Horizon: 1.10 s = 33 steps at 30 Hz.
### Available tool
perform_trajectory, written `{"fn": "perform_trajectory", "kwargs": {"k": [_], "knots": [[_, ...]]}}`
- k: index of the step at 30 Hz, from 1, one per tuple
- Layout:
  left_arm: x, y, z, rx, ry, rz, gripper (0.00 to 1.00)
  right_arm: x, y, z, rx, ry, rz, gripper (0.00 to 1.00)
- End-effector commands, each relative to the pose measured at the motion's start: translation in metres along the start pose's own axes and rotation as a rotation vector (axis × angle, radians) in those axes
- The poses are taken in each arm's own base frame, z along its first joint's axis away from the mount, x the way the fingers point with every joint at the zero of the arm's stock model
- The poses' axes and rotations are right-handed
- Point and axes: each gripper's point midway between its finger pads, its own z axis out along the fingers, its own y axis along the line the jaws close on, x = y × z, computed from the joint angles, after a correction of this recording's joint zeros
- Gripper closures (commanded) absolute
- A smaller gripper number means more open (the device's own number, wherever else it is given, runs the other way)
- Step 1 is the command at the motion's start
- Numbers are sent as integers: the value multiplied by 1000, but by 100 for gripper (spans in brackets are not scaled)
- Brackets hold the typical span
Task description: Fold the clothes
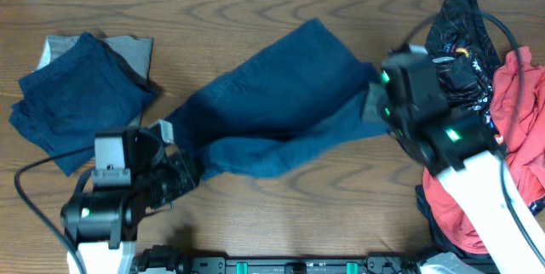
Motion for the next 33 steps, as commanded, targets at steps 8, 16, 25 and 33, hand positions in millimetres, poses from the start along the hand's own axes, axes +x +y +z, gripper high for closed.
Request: {"fn": "perform_trajectory", "kwargs": {"k": [8,16,25,33], "knots": [[-72,49,26,-297,-215,-279,94,-34,6,109,-10,-36,4,99],[-109,57,70,-320,-229,-294,94,-52,33,164,-106,-131,-27,99],[-151,63,114,-299,-304,-317,88,-63,67,209,-270,-229,-26,67],[-160,77,112,-250,-288,-389,46,-36,39,222,-163,-118,-87,49]]}}
